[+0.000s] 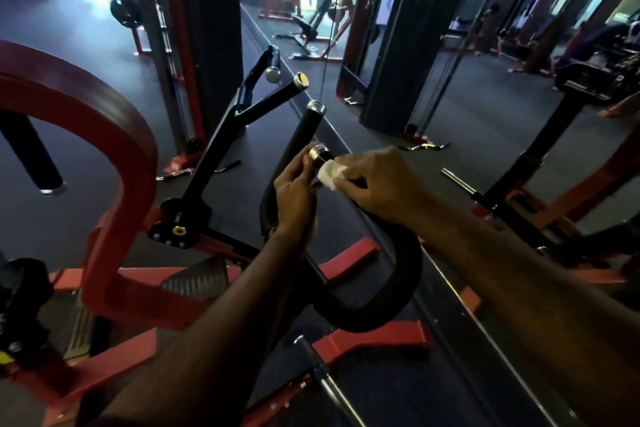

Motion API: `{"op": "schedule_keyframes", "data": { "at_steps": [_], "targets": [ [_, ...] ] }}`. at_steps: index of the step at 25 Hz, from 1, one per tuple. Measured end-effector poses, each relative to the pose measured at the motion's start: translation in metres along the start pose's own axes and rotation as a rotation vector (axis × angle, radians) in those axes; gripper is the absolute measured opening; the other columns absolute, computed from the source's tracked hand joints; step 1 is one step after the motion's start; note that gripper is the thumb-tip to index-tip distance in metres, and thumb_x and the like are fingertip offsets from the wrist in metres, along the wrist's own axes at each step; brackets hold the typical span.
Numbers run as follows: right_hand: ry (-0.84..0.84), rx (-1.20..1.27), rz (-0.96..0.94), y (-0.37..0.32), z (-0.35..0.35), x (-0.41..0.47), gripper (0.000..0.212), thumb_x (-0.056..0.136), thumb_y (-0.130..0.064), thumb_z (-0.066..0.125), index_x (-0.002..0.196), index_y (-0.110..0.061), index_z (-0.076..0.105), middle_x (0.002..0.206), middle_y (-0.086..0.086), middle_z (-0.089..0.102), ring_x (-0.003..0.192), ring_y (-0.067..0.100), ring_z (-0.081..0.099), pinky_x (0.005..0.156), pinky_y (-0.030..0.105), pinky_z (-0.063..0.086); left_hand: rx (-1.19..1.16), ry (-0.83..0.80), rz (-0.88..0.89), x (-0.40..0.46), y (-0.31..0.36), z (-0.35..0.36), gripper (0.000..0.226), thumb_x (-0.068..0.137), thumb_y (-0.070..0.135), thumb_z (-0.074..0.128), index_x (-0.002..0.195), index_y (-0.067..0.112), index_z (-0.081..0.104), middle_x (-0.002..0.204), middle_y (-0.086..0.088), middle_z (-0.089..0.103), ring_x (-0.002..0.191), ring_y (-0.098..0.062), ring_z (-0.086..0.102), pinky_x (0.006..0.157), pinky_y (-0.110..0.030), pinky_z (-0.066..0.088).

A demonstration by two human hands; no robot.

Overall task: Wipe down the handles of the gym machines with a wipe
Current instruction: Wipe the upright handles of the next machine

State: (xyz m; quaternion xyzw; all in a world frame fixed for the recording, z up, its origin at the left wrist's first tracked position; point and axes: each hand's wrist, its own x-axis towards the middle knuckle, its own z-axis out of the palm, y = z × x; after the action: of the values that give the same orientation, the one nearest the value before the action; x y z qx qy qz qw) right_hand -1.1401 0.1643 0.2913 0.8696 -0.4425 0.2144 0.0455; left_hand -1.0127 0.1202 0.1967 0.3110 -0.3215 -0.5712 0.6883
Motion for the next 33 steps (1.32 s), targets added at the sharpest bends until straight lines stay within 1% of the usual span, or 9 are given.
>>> {"op": "schedule_keyframes", "data": {
  "at_steps": [4, 8, 10, 13, 19, 23, 25, 28, 33],
  "targets": [
    [-0.048, -0.031, -0.063, 0.0, 0.001, 0.01, 0.017, 0.091, -0.019, 0.065, 0.101, -0.012, 0.075, 0.093, 0.007, 0.074, 0.074, 0.013, 0.065, 0.073, 0.027, 0.053, -0.129, 0.005, -0.037, 0.006, -0.006, 0.003, 0.028, 0.101, 0.006, 0.047, 0.12, 0.007, 0.067, 0.108, -0.012, 0.072, 0.096, -0.022, 0.068, 0.073, -0.028, 0.054],
    [-0.206, -0.178, 0.095, 0.0, 0.003, 0.049, 0.024, 0.096, -0.032, 0.056, 0.095, -0.013, 0.071, 0.075, -0.003, 0.059, 0.056, 0.002, 0.043, 0.054, 0.014, 0.028, -0.273, -0.045, -0.053, 0.007, -0.006, 0.009, 0.028, 0.096, 0.013, 0.052, 0.113, -0.004, 0.066, 0.1, -0.011, 0.067, 0.093, -0.019, 0.065, 0.083, -0.03, 0.05],
    [-0.22, -0.214, 0.073, 0.002, -0.008, 0.024, 0.022, 0.095, -0.03, 0.058, 0.093, -0.013, 0.072, 0.076, 0.002, 0.065, 0.056, 0.007, 0.049, 0.055, 0.017, 0.033, -0.3, -0.063, -0.056, 0.009, -0.009, 0.006, 0.036, 0.095, 0.013, 0.056, 0.123, -0.01, 0.058, 0.106, -0.015, 0.064, 0.097, -0.022, 0.063, 0.086, -0.031, 0.05],
    [-0.215, -0.177, -0.041, 0.0, -0.035, -0.037, 0.014, 0.087, -0.024, 0.066, 0.079, -0.017, 0.075, 0.061, 0.003, 0.066, 0.049, 0.015, 0.06, 0.052, 0.021, 0.035, -0.325, -0.062, -0.08, 0.012, -0.01, -0.002, 0.032, 0.091, 0.014, 0.063, 0.12, -0.001, 0.064, 0.116, -0.016, 0.065, 0.11, -0.026, 0.062, 0.096, -0.035, 0.05],
    [-0.228, -0.055, 0.104, 0.0, -0.005, 0.044, 0.025, 0.095, -0.031, 0.061, 0.105, -0.012, 0.072, 0.088, 0.004, 0.071, 0.065, 0.008, 0.058, 0.069, 0.022, 0.051, -0.328, -0.083, -0.063, 0.012, -0.01, 0.005, 0.02, 0.098, 0.009, 0.052, 0.113, 0.005, 0.065, 0.1, -0.009, 0.066, 0.09, -0.017, 0.063, 0.084, -0.028, 0.05],
    [-0.204, 0.011, 0.033, 0.008, -0.023, -0.004, 0.018, 0.094, -0.021, 0.062, 0.093, -0.009, 0.076, 0.081, 0.0, 0.07, 0.051, -0.002, 0.044, 0.057, 0.007, 0.035, -0.35, -0.037, -0.08, 0.011, -0.012, 0.003, 0.024, 0.099, 0.011, 0.053, 0.118, 0.004, 0.064, 0.109, -0.011, 0.068, 0.104, -0.023, 0.063, 0.095, -0.034, 0.047],
    [-0.183, 0.077, 0.032, 0.006, -0.037, -0.037, 0.012, 0.091, -0.015, 0.066, 0.096, -0.009, 0.076, 0.091, 0.007, 0.074, 0.061, -0.002, 0.057, 0.067, 0.003, 0.035, -0.331, 0.006, -0.064, 0.007, -0.011, 0.004, 0.024, 0.099, 0.008, 0.051, 0.117, 0.006, 0.067, 0.111, -0.011, 0.071, 0.107, -0.024, 0.065, 0.092, -0.032, 0.051],
    [-0.083, 0.074, 0.004, 0.019, -0.024, -0.014, 0.019, 0.087, -0.007, 0.069, 0.105, -0.011, 0.074, 0.12, 0.013, 0.068, 0.102, 0.02, 0.067, 0.089, 0.017, 0.043, -0.285, 0.012, -0.038, 0.002, -0.005, 0.009, 0.028, 0.099, 0.007, 0.049, 0.125, 0.003, 0.061, 0.111, -0.011, 0.07, 0.103, -0.021, 0.067, 0.088, -0.029, 0.055],
    [-0.009, 0.159, 0.005, 0.023, 0.001, 0.037, 0.012, 0.089, -0.009, 0.067, 0.097, -0.007, 0.074, 0.1, 0.008, 0.065, 0.084, 0.016, 0.062, 0.077, 0.029, 0.055, -0.235, 0.01, -0.035, -0.002, -0.002, 0.011, 0.026, 0.099, 0.004, 0.049, 0.121, 0.007, 0.063, 0.113, -0.012, 0.071, 0.104, -0.021, 0.068, 0.084, -0.027, 0.056]
  ]
}}
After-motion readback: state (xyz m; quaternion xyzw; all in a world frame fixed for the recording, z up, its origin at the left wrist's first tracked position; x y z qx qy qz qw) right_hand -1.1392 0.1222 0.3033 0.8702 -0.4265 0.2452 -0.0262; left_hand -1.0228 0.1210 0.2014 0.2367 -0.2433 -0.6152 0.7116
